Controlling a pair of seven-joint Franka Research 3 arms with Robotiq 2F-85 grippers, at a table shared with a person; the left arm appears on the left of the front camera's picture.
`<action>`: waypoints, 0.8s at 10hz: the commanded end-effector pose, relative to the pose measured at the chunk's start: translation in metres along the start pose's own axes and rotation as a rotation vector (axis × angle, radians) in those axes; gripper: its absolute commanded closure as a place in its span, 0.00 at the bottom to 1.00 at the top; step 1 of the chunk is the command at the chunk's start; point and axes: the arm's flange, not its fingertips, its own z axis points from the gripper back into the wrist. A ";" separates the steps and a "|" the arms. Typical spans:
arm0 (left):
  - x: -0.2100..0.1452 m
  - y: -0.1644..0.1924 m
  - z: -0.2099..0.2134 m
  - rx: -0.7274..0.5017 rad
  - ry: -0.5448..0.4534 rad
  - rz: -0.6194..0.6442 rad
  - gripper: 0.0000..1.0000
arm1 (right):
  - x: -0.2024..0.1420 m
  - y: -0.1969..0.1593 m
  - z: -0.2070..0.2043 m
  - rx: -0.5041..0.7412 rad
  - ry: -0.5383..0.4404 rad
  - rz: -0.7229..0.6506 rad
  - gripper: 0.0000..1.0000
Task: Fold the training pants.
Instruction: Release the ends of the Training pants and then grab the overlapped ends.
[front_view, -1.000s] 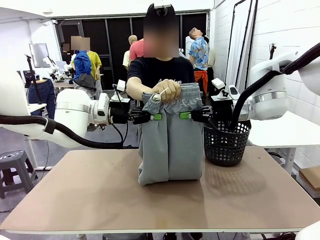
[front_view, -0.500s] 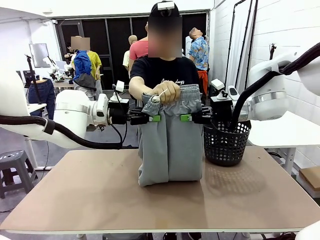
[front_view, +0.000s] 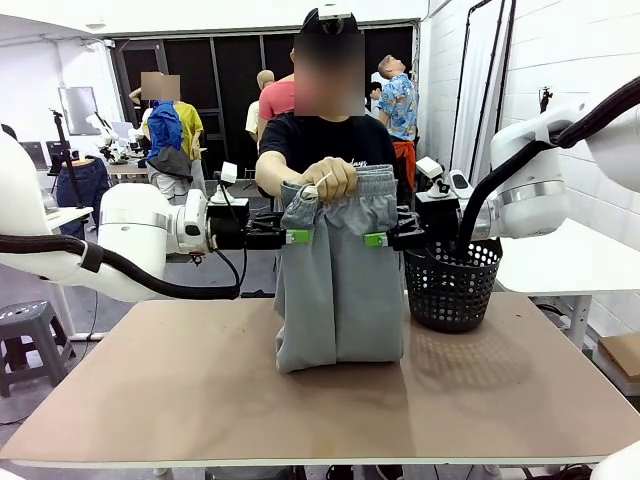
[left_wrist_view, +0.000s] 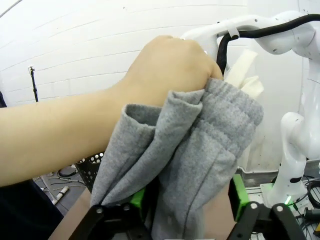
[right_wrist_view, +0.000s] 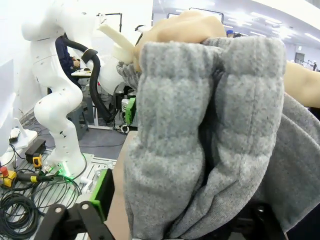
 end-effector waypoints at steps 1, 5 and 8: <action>-0.004 -0.008 0.005 0.019 -0.047 -0.022 0.00 | 0.003 -0.006 -0.004 0.010 0.016 -0.019 0.00; -0.007 -0.011 0.005 0.045 -0.022 -0.021 0.00 | 0.001 -0.007 0.000 -0.017 0.026 -0.035 0.00; -0.012 -0.018 0.018 0.081 -0.026 -0.029 0.00 | -0.005 -0.004 0.008 -0.051 0.049 -0.024 0.00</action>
